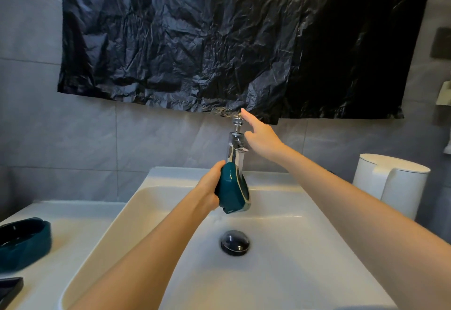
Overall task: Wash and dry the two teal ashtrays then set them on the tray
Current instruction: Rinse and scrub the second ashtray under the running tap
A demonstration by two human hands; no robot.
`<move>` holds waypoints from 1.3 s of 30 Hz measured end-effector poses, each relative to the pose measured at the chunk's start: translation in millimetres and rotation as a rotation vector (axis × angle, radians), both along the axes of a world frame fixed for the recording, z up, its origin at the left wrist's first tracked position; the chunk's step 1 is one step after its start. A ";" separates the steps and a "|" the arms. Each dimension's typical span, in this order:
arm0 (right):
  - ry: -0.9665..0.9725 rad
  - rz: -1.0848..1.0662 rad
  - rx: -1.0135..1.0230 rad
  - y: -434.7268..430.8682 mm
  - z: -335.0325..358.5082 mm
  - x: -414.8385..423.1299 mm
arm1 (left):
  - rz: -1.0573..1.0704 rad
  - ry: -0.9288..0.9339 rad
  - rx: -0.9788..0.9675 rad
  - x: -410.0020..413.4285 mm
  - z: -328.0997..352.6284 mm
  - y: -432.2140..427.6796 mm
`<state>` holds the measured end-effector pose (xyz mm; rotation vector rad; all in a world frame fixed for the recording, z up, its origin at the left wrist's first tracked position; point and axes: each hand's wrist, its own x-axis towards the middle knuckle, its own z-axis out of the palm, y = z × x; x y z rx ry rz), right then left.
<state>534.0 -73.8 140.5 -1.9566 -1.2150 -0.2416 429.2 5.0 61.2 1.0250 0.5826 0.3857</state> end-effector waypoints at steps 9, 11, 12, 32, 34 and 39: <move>-0.246 -0.129 0.073 2.4 -32.0 -3.0 | -0.032 0.020 0.072 0.8 -1.9 -1.0; -0.167 -0.094 0.062 1.8 -31.7 -3.8 | -0.054 0.030 0.113 -0.7 -2.7 -1.9; -0.102 -0.055 0.068 0.6 -29.3 -4.7 | -0.066 0.030 0.136 -1.6 -2.4 -1.7; 1.357 0.207 0.192 -63.7 -89.0 -20.6 | -0.310 0.034 0.072 0.6 -6.8 -8.3; 1.362 0.147 0.182 -64.1 -91.8 -16.2 | -0.297 0.117 0.144 5.6 -14.0 -7.6; 1.273 0.029 0.165 -62.5 -93.8 -15.1 | -0.320 0.217 0.311 6.5 -23.4 -2.6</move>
